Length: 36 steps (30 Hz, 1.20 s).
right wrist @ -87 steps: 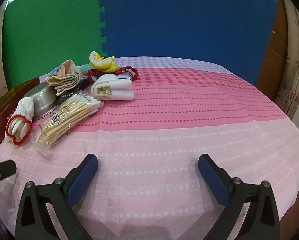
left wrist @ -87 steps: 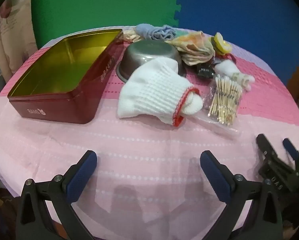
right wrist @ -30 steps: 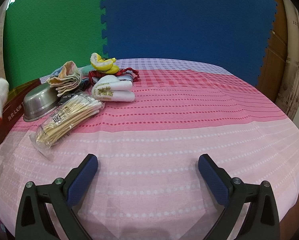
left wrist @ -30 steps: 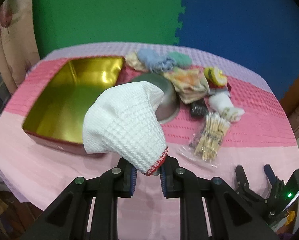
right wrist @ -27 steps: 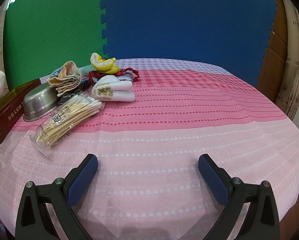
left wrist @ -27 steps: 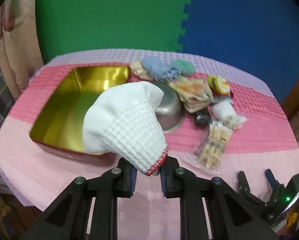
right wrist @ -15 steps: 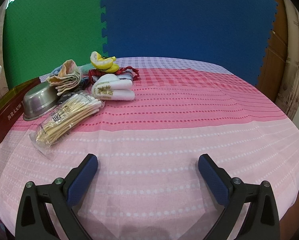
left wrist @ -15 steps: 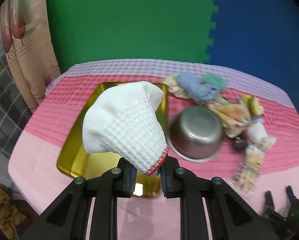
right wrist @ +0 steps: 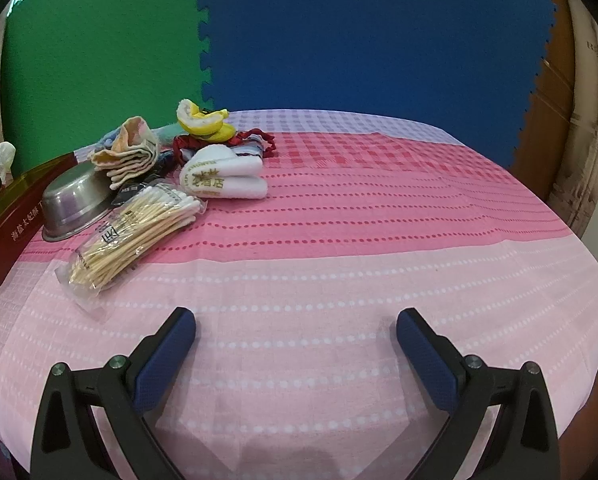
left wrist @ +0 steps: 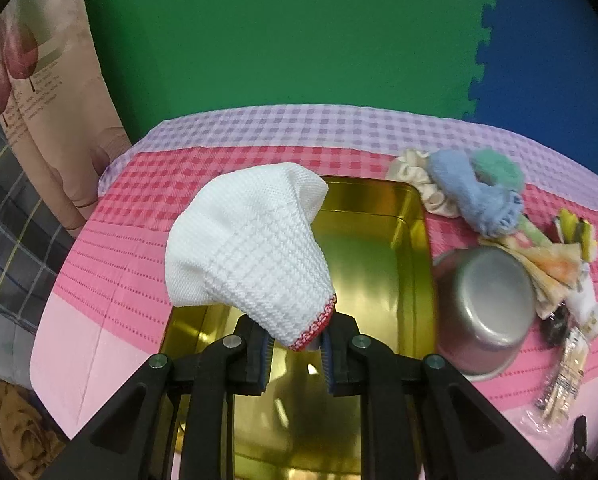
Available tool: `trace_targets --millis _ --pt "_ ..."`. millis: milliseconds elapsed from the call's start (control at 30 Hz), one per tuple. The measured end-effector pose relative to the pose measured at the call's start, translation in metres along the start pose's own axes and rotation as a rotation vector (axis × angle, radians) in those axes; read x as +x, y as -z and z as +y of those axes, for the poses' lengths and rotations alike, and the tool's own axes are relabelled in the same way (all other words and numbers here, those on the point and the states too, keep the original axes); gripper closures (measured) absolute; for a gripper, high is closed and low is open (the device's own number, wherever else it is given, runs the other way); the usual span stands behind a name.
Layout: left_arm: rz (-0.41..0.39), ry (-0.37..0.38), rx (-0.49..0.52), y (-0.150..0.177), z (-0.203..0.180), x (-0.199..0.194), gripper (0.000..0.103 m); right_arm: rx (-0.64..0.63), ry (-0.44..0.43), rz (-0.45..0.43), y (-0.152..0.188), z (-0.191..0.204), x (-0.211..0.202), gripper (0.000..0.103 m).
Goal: Organize soft objects
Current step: 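Carry the glove with the left tool into the red tin and release, then grasp the bag of cotton swabs with the right tool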
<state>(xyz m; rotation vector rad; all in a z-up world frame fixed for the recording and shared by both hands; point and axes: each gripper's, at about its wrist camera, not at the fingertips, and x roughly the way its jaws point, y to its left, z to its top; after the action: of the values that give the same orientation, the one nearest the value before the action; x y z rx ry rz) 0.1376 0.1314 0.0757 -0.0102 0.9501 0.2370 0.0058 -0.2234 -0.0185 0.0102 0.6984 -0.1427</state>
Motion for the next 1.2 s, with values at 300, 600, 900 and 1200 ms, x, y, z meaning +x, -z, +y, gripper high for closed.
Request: trace_targets --millis 300,600,900,1200 --pt "0.038 -0.008 0.013 -0.011 0.003 0.024 0.082 0.0 0.002 0.008 -0.002 0.0 0.003 0.0" --pt "0.054 -0.018 0.044 -0.01 -0.002 0.035 0.074 0.0 0.004 0.005 -0.002 0.0 0.004 0.0" --pt "-0.016 -0.038 0.035 -0.014 0.004 0.011 0.026 0.003 -0.05 0.056 -0.009 -0.003 0.005 0.0" --pt "-0.096 0.071 -0.12 0.031 0.02 -0.079 0.006 0.053 -0.399 0.182 -0.057 0.029 -0.024 0.0"
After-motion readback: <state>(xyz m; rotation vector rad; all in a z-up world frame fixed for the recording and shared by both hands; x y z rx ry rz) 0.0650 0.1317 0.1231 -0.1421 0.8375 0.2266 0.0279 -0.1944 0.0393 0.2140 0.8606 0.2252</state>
